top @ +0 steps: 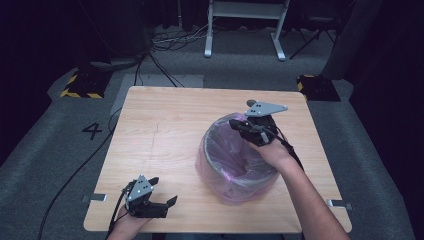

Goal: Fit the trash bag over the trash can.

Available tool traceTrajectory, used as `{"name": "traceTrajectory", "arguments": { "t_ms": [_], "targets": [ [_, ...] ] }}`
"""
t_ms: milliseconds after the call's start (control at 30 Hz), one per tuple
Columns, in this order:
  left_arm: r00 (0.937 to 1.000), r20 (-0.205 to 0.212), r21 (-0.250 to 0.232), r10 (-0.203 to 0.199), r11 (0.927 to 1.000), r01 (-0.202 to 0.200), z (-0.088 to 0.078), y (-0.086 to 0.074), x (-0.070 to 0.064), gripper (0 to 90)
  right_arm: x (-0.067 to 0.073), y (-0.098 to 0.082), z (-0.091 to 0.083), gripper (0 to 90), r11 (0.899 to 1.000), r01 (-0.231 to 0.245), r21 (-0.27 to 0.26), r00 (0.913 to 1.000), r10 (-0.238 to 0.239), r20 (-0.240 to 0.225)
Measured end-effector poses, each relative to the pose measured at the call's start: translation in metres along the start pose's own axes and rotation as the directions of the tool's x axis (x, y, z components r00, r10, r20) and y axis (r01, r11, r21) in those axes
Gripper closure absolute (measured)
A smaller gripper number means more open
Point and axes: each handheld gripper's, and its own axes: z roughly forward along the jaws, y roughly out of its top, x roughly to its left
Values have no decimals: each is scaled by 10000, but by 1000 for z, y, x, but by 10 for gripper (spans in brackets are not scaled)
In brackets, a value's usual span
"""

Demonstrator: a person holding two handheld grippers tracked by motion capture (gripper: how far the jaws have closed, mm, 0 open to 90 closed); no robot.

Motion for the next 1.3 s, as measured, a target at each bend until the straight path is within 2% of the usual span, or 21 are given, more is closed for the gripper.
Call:
{"name": "traceTrajectory", "arguments": {
  "t_ms": [67,200,233,333,400,467,567,633,700,733,800,833,867,933,967,1000,1033,1067,1133,1233,1300],
  "targets": [
    [10000,6,-47,-12,10000,12,0,0,0,73,0,-3,7,899,9992,-115,374,9997,123,-209],
    [9999,77,-152,-74,9999,75,-1,1,0,73,1,-5,21,899,9906,-67,1368,10000,74,-46],
    [10000,78,-190,-49,9998,51,-1,2,0,73,0,-5,25,899,9858,-65,1676,10000,61,26],
    [9999,127,-174,12,9998,-10,-1,1,0,73,-5,-7,37,898,9728,-470,2268,9988,425,245],
    [9999,171,-138,-22,9999,25,0,1,0,73,-7,-11,47,890,9609,-465,2731,9984,362,426],
    [9999,167,-144,-29,9999,32,0,1,0,71,-11,-15,55,885,9506,-641,3036,9978,561,349],
    [9998,167,-234,-117,9997,121,-1,1,0,71,-13,-20,61,877,9364,-588,3460,9983,546,218],
    [9997,183,-281,-152,9995,157,-1,1,0,71,-11,-27,69,877,9028,-501,4271,9983,579,-54],
    [9997,187,-278,-143,9995,148,-2,1,1,71,-9,-30,75,879,8621,-228,5062,9997,235,50],
    [9997,143,-291,-177,9994,181,-2,1,1,71,-8,-32,77,879,8513,-196,5242,9997,240,-16],
    [9998,135,-326,-177,9993,181,-3,1,2,71,-7,-35,80,879,8205,-111,5715,9993,298,-233],
    [9998,90,-366,-192,9991,196,-4,1,2,71,-7,-35,80,879,8174,-113,5759,9992,320,-258],
    [9996,109,-364,-253,9990,257,-4,1,3,71,-6,-33,80,879,8245,-173,5656,9988,404,-283],
    [9995,104,-391,-284,9988,288,-4,2,4,70,-3,-25,74,873,8393,-85,5437,9995,228,-196],
    [9995,66,-415,-309,9987,312,-5,2,4,70,0,-19,69,857,8564,74,5162,9996,86,-287],
    [9995,70,-453,-311,9985,314,-5,2,4,70,2,-12,63,838,8681,95,4964,9987,168,-485],
    [9996,41,-453,-275,9986,277,-5,2,4,70,4,-4,54,841,8860,78,4636,9976,249,-644],
    [9996,6,-453,-266,9986,266,-5,2,4,70,6,1,48,841,8952,105,4456,9974,223,-683],
    [9996,31,-430,-271,9987,273,-5,2,3,70,13,10,37,842,9076,426,4177,9952,-17,-976],
    [9996,89,-431,-270,9987,273,-4,2,3,66,22,17,27,852,9223,505,3831,9928,-47,-1197],
    [9997,-32,-507,-253,9984,251,-5,2,3,68,29,16,28,856,9183,759,3885,9903,-241,-1366]
  ]
}}
